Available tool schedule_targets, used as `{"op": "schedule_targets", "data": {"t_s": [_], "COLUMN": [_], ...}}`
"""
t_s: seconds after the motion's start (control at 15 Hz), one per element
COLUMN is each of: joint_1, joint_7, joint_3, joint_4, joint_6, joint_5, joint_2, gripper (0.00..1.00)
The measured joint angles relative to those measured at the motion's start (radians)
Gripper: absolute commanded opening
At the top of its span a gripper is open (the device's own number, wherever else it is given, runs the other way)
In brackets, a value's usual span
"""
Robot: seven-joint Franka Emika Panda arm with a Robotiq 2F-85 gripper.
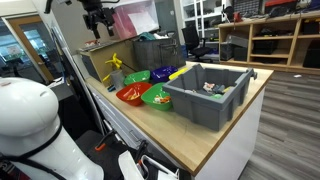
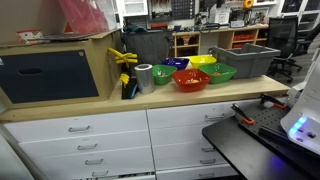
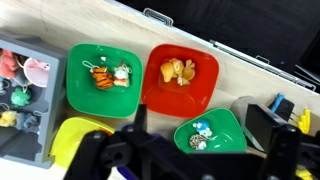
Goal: Put the clear plastic in the green bowl to the left
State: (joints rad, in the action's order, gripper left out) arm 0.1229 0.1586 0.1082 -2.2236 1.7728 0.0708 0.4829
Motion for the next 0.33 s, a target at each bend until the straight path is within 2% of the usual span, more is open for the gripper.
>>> {"op": "schedule_targets", "data": {"t_s": [0.13,0.33], "joint_1": [-0.002,-0.002], "joint_7": [0.000,0.001], "joint_3": [-0.002,0.007], "joint_4": [-0.012,-0.012], "joint_6": [-0.011,-0.005], "joint_5": [0.000,0.000], "joint_2": [0.051,0.021], "gripper": [1.00,1.00]}}
